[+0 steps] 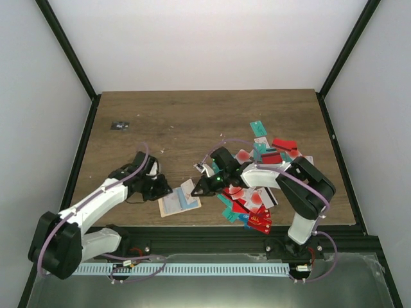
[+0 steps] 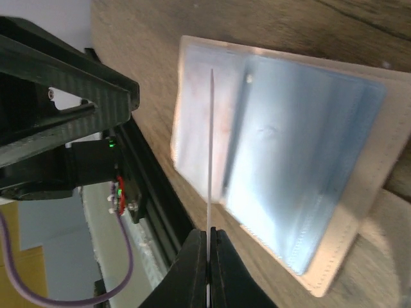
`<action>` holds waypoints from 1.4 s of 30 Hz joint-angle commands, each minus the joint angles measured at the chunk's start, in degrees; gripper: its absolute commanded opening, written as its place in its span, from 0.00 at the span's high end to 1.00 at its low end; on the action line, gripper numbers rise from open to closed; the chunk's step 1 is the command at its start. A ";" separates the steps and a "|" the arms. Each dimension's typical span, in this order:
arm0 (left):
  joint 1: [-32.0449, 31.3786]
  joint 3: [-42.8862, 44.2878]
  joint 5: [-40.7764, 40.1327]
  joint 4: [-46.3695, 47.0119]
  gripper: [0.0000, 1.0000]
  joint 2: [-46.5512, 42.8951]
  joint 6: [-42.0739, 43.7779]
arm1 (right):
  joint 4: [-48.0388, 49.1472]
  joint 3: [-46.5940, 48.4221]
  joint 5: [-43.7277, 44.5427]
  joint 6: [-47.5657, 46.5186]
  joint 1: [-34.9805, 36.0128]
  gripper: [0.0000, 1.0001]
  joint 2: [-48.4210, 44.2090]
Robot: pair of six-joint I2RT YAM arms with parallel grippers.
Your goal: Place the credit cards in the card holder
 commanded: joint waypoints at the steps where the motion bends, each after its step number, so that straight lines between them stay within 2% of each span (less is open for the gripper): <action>1: 0.23 0.03 8.49 11.60 0.76 -5.40 -0.80 | 4.83 1.50 -5.37 1.65 -0.80 0.99 -3.64; 4: 0.25 -2.09 12.53 19.51 0.71 -8.98 -3.90 | 11.13 0.24 -10.09 5.82 -3.16 0.99 -6.71; 9: 0.28 -3.16 15.32 26.78 0.64 -12.38 -6.73 | 17.17 -0.37 -14.96 10.62 -6.73 0.99 -11.11; 19: 0.28 -5.02 24.17 42.58 0.64 -13.23 -13.17 | 26.36 -1.47 -19.85 17.43 -8.03 0.99 -14.30; 21: 0.30 -5.47 25.45 44.74 0.69 -13.07 -14.10 | 28.18 -1.60 -19.94 18.71 -7.99 0.99 -14.26; 26: 0.16 -5.32 25.57 44.80 0.95 -13.76 -14.07 | 29.95 -1.57 -19.98 20.25 -8.04 0.99 -14.03; 29: 0.22 -3.69 22.53 36.44 0.96 -13.66 -11.07 | 24.46 -0.80 -18.10 17.42 -7.99 0.93 -14.01; 31: 0.25 -1.46 17.19 25.48 0.96 -13.13 -6.83 | 13.91 0.92 -13.52 11.79 -8.08 0.78 -13.56; 32: 0.26 -0.52 14.85 20.26 0.96 -12.76 -4.76 | 5.91 2.19 -10.91 6.64 -7.97 0.75 -13.14; 33: 0.31 0.13 12.82 16.09 0.96 -12.33 -3.27 | 2.14 3.19 -8.37 3.14 -7.90 0.72 -12.72; 34: 0.32 0.47 11.34 12.46 0.96 -11.92 -1.91 | -4.04 4.01 -5.54 0.48 -7.94 0.65 -12.47; 37: 0.26 0.44 9.18 5.99 0.96 -11.27 0.71 | -13.93 5.35 1.36 -5.89 -7.86 0.56 -11.99; 42: 0.26 -0.69 8.31 3.06 0.96 -9.42 1.77 | -21.89 6.86 11.32 -11.36 -6.32 0.39 -10.43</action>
